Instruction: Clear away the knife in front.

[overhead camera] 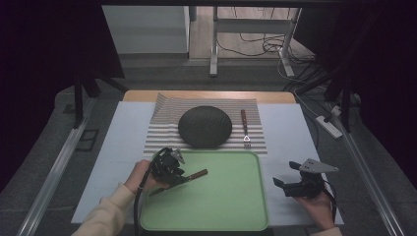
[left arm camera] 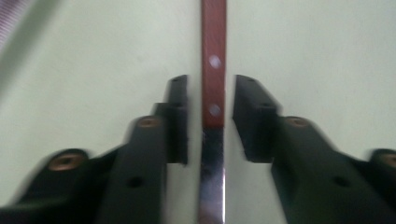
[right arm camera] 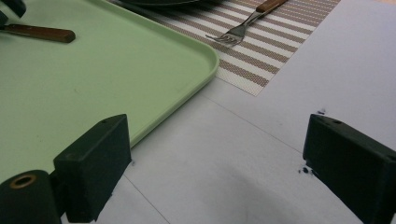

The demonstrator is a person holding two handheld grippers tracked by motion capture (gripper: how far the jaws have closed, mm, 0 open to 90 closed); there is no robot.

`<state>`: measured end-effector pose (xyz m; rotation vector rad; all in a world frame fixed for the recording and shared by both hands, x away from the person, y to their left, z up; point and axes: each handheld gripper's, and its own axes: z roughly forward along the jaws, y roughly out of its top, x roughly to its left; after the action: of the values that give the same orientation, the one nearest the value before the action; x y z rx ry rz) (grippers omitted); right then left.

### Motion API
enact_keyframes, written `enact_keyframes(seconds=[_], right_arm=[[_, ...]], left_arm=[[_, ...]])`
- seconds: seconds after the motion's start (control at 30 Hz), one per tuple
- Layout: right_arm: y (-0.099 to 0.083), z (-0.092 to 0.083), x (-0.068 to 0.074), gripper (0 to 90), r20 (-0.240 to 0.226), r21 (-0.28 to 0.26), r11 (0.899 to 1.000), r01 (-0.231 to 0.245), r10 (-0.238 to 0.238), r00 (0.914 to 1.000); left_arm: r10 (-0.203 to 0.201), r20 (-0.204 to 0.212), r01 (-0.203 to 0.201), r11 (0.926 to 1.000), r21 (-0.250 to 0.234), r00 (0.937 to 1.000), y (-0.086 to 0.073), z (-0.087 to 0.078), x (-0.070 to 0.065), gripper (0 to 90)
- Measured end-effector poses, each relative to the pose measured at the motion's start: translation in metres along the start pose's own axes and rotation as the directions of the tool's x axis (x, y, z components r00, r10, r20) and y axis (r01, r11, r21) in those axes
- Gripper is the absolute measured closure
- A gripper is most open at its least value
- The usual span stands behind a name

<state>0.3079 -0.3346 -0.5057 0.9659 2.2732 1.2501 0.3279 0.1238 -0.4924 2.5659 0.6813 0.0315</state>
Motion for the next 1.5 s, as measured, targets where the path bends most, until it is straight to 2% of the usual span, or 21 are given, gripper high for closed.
enact_keyframes(seconds=[0.1,0.17,0.23,0.3,0.47,0.6,0.77,0.87,1.0,1.07,1.17,1.3,1.33,1.5], right_arm=[[0.0,0.0,0.0,7.6,0.0,0.002,1.0,0.002,-0.002,1.0],[0.0,0.0,0.0,7.6,0.0,0.002,1.0,0.001,-0.001,1.0],[0.0,0.0,0.0,7.6,0.001,0.001,1.0,0.0,0.0,1.0],[0.0,0.0,0.0,7.6,0.001,0.002,1.0,0.002,-0.002,1.0],[0.0,-0.001,0.0,7.6,0.001,0.004,1.0,0.002,-0.002,1.0],[-0.001,-0.001,0.0,7.6,0.002,0.002,1.0,0.002,-0.002,1.0],[-0.001,-0.001,0.0,7.6,0.005,0.003,1.0,0.003,-0.003,1.0],[-0.001,-0.001,0.0,7.6,0.005,0.004,1.0,0.002,-0.002,1.0],[-0.001,-0.001,0.0,7.6,0.004,0.01,1.0,0.004,-0.004,1.0],[-0.001,0.0,0.0,7.6,0.007,0.008,1.0,0.003,-0.003,1.0],[-0.001,0.0,0.0,7.6,0.008,0.011,1.0,0.004,-0.004,1.0],[-0.001,0.0,0.001,7.6,0.012,0.012,1.0,0.006,-0.006,0.9999],[-0.001,0.0,0.001,7.6,0.013,0.012,1.0,0.007,-0.007,0.9999],[-0.001,0.0,0.001,7.6,0.014,0.013,1.0,0.008,-0.008,0.9999]], left_arm=[[0.007,-0.029,-0.009,0.9971,-0.076,0.9996,0.006,-0.009,-0.001,66.0],[0.007,-0.029,-0.011,0.9926,-0.121,0.9995,0.011,-0.012,-0.002,73.7],[0.01,-0.028,-0.014,0.9882,-0.152,0.9995,0.017,-0.013,-0.003,85.8],[0.017,-0.018,-0.019,0.9861,-0.165,0.9997,0.023,-0.011,-0.005,88.9],[0.05,0.017,-0.047,0.9876,-0.15,0.9986,0.037,0.003,-0.009,88.9],[0.073,0.038,-0.069,0.9912,-0.113,0.9966,0.043,0.02,-0.011,88.9],[0.082,0.039,-0.079,0.9941,-0.075,0.9958,0.045,0.033,-0.009,88.9],[0.069,0.034,-0.066,0.9955,-0.068,0.997,0.046,0.037,-0.003,88.9],[0.058,0.048,-0.053,0.9948,-0.087,0.9972,0.047,0.04,0.004,88.9],[0.065,0.067,-0.058,0.994,-0.093,0.9956,0.048,0.041,0.003,88.9],[0.097,0.092,-0.089,0.9922,-0.088,0.991,0.05,0.043,0.0,88.9],[0.108,0.029,-0.108,0.9938,-0.027,0.9937,0.054,0.05,-0.003,88.9],[0.093,0.037,-0.092,0.9951,-0.037,0.995,0.053,0.051,-0.001,88.9],[0.048,0.006,-0.048,0.9977,-0.048,0.9988,0.05,0.047,0.009,88.9]])
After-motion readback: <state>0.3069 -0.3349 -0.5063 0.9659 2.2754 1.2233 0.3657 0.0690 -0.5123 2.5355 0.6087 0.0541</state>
